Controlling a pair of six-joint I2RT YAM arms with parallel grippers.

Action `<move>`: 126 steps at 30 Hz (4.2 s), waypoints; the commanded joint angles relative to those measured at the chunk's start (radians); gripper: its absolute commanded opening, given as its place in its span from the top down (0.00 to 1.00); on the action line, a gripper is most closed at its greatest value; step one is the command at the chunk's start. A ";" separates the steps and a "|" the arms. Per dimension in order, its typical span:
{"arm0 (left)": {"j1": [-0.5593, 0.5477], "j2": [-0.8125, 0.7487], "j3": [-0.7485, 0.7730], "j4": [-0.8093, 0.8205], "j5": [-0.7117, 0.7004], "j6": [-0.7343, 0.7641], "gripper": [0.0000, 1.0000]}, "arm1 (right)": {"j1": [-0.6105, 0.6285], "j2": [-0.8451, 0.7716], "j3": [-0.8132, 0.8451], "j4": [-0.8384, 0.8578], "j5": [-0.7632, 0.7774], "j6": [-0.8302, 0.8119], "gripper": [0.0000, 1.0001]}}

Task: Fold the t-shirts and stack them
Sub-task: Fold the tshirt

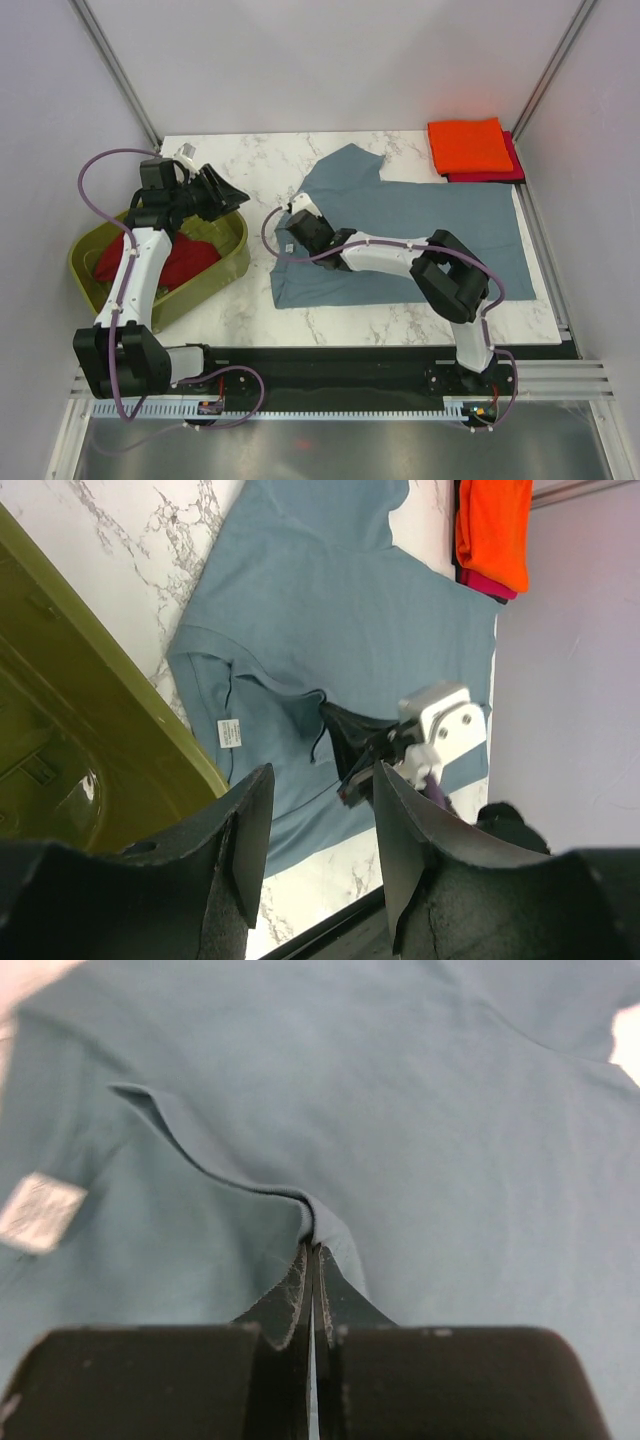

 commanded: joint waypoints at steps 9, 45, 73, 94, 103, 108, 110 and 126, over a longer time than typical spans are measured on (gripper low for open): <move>-0.003 -0.008 -0.008 0.039 0.006 0.027 0.48 | -0.164 -0.042 0.032 -0.011 -0.069 0.026 1.00; -0.055 -0.011 0.042 -0.002 -0.042 0.057 0.47 | -0.257 -0.184 -0.006 -0.123 -0.211 0.148 0.74; -0.208 -0.074 0.138 -0.214 -0.455 0.256 0.46 | -0.317 -0.175 -0.247 -0.028 -0.167 0.325 0.85; -0.808 0.147 0.092 -0.208 -0.624 0.074 0.95 | -0.572 -0.539 -0.390 -0.344 -0.178 0.523 0.82; -0.822 0.330 0.003 -0.171 -0.721 0.037 0.98 | -0.906 -0.565 -0.377 -0.533 -0.163 0.616 0.94; -0.822 0.448 -0.034 -0.145 -0.761 0.021 0.98 | -1.041 -0.571 -0.418 -0.568 -0.068 0.738 1.00; -0.820 0.472 -0.037 -0.143 -0.763 0.011 0.98 | -1.067 -0.566 -0.440 -0.585 -0.022 0.752 1.00; -0.808 0.448 -0.188 -0.124 -0.878 -0.085 0.98 | -1.432 -0.574 -0.678 -0.453 -0.032 0.768 1.00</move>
